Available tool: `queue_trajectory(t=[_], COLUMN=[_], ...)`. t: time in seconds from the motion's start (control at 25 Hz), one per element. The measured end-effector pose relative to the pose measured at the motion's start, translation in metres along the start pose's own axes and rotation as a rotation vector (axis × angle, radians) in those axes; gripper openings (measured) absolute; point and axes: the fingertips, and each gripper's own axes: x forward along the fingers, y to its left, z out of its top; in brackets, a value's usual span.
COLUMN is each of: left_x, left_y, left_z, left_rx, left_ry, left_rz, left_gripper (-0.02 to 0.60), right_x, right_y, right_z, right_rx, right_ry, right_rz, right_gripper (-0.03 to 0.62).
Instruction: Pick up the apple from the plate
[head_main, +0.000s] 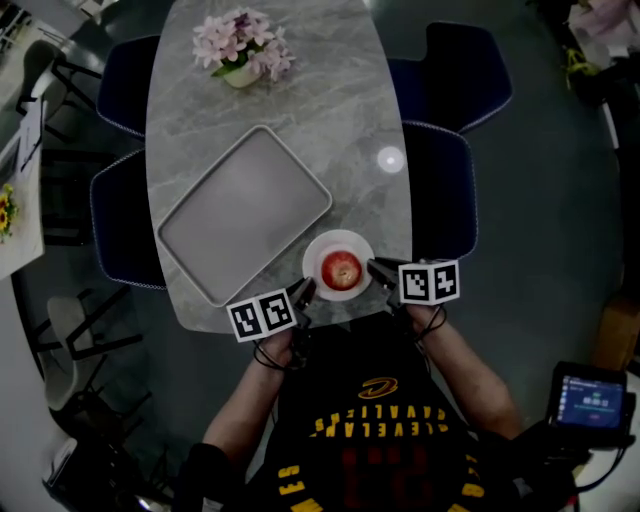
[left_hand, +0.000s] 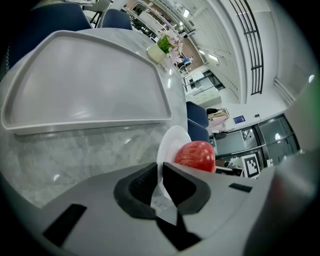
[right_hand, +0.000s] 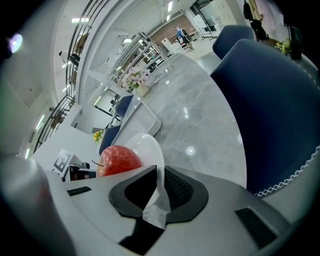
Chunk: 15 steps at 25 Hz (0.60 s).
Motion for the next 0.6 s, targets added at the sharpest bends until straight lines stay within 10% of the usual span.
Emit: queue_trajectory(t=[0.6], left_x=[0.045], left_y=[-0.026], left_z=[-0.030], left_rx=[0.097], left_ry=[0.099], left_rz=[0.009], left_gripper=[0.037], right_x=[-0.035], right_y=[-0.051], right_z=[-0.017], right_rx=[0.072], right_ry=[-0.062], right_rz=[-0.032], right_gripper=[0.054])
